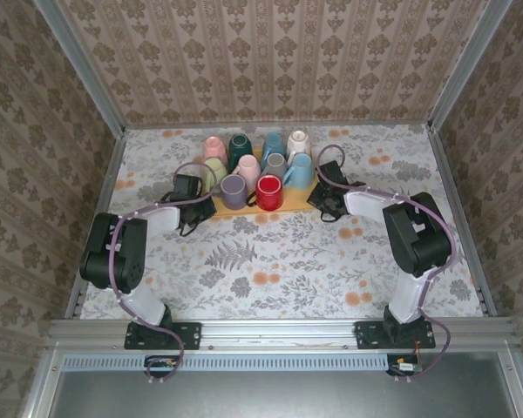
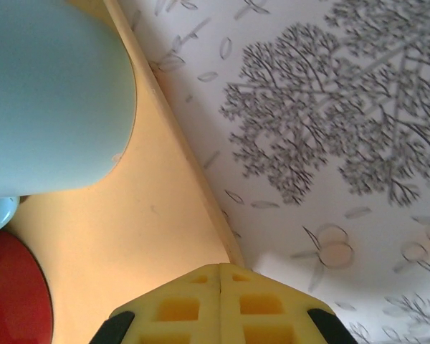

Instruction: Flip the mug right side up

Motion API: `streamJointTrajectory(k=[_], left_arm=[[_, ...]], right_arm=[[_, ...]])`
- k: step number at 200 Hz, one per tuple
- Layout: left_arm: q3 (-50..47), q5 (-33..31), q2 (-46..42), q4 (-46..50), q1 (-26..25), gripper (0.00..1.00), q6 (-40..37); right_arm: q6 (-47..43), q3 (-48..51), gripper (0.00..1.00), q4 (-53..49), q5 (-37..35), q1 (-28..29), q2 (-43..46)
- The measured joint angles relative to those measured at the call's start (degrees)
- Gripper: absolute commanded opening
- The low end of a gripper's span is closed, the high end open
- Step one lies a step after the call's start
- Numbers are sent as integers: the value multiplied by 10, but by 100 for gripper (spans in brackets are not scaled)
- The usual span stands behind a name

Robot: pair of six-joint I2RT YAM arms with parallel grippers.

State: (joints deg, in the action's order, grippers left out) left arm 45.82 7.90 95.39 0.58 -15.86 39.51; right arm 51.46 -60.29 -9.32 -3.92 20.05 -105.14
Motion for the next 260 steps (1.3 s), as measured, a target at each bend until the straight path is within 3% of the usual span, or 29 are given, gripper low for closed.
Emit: streamJointTrajectory(k=[69, 118, 141, 171, 194, 222, 237, 249, 260], left_arm=[[-21, 10, -26, 18, -11, 0, 0], [-31, -11, -77, 87, -63, 0, 6], [-28, -22, -133, 173, -78, 7, -6], [20, -47, -191, 247, -106, 26, -57], [63, -69, -207, 259, -168, 34, -144], [131, -97, -171, 287, -259, 36, -274], [175, -95, -129, 301, -269, 36, -327], [197, -92, -98, 300, -268, 38, -363], [207, -89, -77, 298, -268, 39, -388]], right_arm=[[39, 99, 0, 16, 0, 17, 83], [19, 100, 0, -31, -4, 16, 109], [-26, 100, 16, -110, -3, 16, 154], [-99, 92, 46, -146, 18, 15, 238], [-169, 83, 48, -146, 58, 15, 303], [-232, 97, 52, -110, 94, 16, 381], [-254, 130, 57, -72, 106, 16, 434], [-265, 150, 70, -60, 118, 16, 468], [-267, 157, 71, -53, 120, 17, 483]])
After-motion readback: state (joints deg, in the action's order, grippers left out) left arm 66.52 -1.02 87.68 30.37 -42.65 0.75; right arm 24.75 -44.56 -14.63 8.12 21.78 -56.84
